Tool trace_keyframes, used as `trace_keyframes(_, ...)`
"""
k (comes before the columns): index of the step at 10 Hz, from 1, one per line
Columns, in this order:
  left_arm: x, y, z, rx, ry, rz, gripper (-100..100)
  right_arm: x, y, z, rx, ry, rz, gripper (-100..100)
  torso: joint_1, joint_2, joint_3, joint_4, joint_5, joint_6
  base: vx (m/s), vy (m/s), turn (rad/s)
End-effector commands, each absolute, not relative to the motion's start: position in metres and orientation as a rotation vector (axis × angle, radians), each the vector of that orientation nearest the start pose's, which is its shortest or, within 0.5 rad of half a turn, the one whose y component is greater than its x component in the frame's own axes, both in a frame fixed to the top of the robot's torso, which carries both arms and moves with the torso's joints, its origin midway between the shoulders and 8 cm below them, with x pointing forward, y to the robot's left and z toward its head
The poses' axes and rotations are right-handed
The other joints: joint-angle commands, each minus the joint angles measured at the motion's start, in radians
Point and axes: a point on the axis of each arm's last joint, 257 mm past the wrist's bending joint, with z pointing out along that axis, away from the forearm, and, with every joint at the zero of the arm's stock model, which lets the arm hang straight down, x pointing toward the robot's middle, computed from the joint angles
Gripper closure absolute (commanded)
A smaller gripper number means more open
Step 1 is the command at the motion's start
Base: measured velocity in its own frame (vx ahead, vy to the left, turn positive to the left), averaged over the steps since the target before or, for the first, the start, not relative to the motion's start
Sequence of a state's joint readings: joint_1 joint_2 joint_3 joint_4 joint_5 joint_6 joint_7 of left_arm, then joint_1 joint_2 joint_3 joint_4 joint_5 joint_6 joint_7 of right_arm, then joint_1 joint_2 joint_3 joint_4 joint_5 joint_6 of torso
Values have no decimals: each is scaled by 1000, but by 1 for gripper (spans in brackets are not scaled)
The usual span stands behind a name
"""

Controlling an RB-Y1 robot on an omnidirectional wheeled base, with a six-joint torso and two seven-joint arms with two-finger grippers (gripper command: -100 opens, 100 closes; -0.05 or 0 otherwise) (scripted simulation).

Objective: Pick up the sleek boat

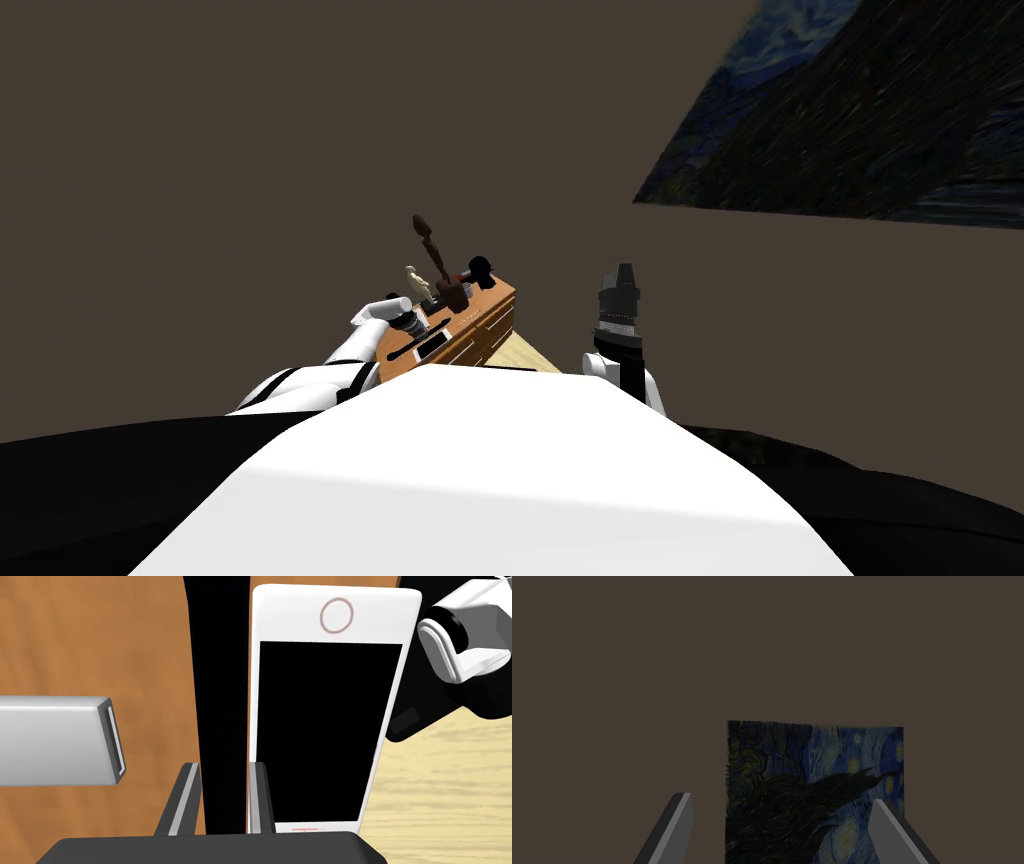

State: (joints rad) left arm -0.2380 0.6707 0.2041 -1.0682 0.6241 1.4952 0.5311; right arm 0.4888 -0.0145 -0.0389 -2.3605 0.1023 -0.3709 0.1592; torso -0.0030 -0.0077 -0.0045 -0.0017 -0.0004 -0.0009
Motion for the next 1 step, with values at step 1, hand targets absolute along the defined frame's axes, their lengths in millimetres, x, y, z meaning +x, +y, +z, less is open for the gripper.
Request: trace_keyframes(1,326,493,-418,-2989,1028,-46,0,349,-280,39,548,736,1037,0,0,0,0,0,0,0,11,-12,-13)
